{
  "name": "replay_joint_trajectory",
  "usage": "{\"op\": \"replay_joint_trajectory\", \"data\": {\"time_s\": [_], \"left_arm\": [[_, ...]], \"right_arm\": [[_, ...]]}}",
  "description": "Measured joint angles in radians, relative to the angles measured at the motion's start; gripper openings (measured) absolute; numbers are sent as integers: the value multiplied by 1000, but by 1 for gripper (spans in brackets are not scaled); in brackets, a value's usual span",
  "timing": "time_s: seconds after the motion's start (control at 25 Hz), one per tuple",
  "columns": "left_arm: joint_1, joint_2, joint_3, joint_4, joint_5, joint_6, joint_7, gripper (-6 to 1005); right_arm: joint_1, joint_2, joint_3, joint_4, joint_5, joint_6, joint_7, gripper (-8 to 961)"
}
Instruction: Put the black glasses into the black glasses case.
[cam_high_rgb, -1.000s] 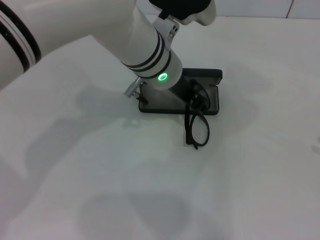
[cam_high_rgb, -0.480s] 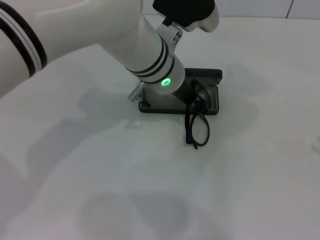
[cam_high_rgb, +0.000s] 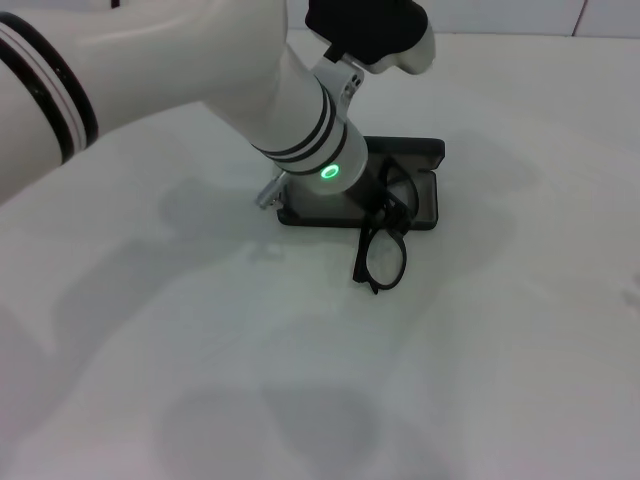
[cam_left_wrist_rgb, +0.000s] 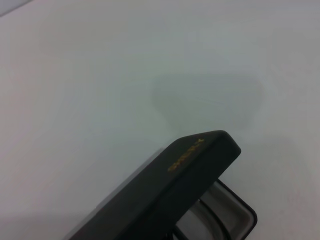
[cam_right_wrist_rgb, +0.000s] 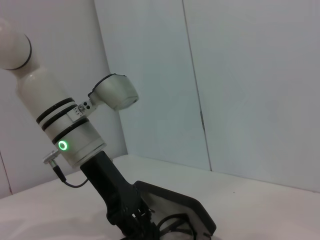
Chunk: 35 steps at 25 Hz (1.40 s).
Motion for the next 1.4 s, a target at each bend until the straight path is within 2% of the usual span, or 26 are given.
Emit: {"op": "replay_joint_trajectory", "data": {"time_s": [0.6,0.72,1.16,1.4], "left_arm": [[3,1,18,15,0,-14,-2,324],[5,1,18,21,0,-13,-2,144],[1,3,18,23,0,-1,1,126],[9,7,18,72,3,28,1,73]], "right_arm": [[-6,3,0,0,0,0,1,204],[-6,3,0,0,0,0,1,204],[-6,3,0,0,0,0,1,204],[-6,3,0,0,0,0,1,204]]}}
